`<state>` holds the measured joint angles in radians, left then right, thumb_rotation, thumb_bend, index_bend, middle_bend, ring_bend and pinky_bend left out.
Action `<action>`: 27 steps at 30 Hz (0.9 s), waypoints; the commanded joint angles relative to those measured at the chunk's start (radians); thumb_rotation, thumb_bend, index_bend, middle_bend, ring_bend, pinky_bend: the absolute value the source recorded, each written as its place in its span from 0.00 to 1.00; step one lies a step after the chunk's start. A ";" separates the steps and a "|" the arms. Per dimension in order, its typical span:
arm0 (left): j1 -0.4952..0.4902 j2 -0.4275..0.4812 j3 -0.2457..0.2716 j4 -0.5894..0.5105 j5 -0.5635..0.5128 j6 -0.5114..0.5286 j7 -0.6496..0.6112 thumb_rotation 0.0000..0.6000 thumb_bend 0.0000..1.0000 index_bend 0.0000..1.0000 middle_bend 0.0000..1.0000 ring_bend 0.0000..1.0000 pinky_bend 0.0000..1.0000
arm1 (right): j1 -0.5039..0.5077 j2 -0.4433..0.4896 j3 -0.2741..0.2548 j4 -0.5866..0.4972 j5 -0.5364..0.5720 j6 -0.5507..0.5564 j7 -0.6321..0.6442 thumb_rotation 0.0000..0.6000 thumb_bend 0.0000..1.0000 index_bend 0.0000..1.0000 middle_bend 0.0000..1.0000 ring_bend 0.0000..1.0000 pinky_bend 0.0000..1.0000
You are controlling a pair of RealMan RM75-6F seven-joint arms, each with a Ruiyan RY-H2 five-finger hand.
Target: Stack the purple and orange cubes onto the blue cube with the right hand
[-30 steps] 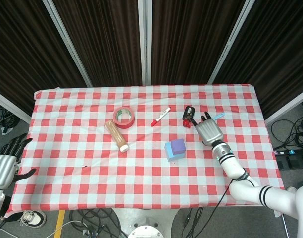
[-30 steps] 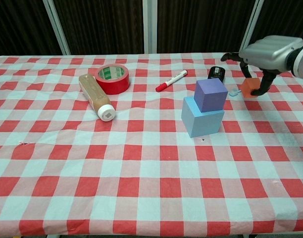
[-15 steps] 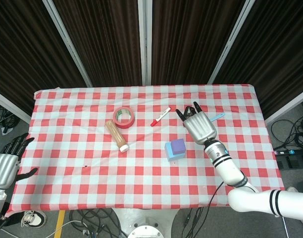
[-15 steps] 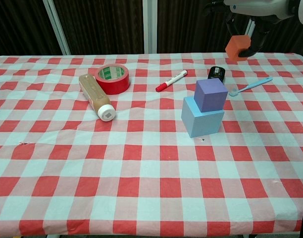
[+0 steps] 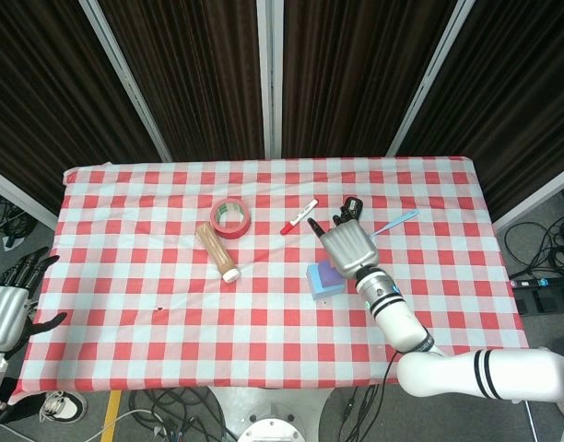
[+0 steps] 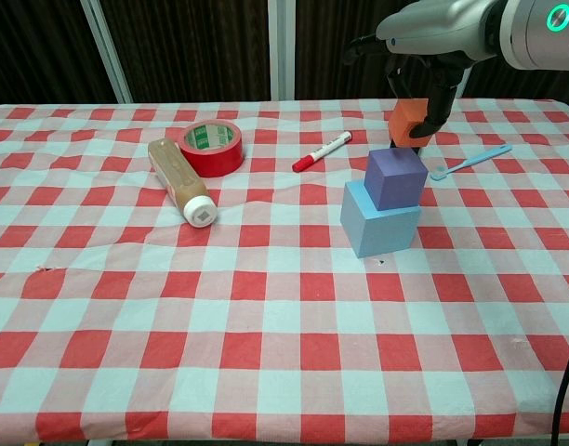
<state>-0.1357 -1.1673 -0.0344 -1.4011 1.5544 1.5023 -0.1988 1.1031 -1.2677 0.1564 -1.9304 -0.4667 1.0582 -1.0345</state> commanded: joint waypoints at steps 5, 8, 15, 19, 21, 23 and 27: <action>0.001 -0.002 0.000 0.005 0.001 0.003 -0.004 1.00 0.17 0.20 0.18 0.13 0.24 | 0.027 0.004 -0.022 -0.001 0.004 -0.017 0.006 1.00 0.15 0.00 0.50 0.18 0.10; 0.002 -0.002 0.000 0.008 0.000 0.002 -0.007 1.00 0.17 0.20 0.18 0.13 0.24 | 0.037 0.017 -0.025 -0.005 0.008 -0.035 0.021 1.00 0.15 0.00 0.50 0.18 0.10; 0.000 -0.003 0.000 0.005 0.000 -0.002 -0.003 1.00 0.17 0.20 0.18 0.13 0.24 | 0.058 0.030 -0.051 -0.016 0.027 -0.039 0.033 1.00 0.15 0.00 0.50 0.18 0.10; -0.001 -0.004 0.001 0.004 0.001 -0.003 0.000 1.00 0.17 0.20 0.18 0.13 0.24 | 0.068 0.026 -0.066 -0.013 0.040 -0.039 0.037 1.00 0.15 0.00 0.50 0.18 0.10; -0.002 -0.004 0.001 0.002 0.003 -0.003 0.001 1.00 0.17 0.20 0.18 0.13 0.24 | 0.072 0.023 -0.070 -0.009 0.042 -0.040 0.043 1.00 0.15 0.00 0.50 0.18 0.10; -0.002 -0.003 0.001 0.002 0.004 -0.002 0.003 1.00 0.17 0.20 0.18 0.13 0.24 | 0.076 0.020 -0.073 -0.006 0.045 -0.043 0.052 1.00 0.15 0.00 0.50 0.18 0.10; -0.001 -0.003 0.000 0.002 0.002 0.000 -0.001 1.00 0.17 0.20 0.18 0.13 0.24 | 0.084 0.016 -0.078 0.000 0.046 -0.047 0.065 1.00 0.15 0.00 0.50 0.18 0.10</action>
<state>-0.1365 -1.1703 -0.0340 -1.3989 1.5568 1.5024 -0.1993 1.1853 -1.2506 0.0798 -1.9315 -0.4213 1.0120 -0.9716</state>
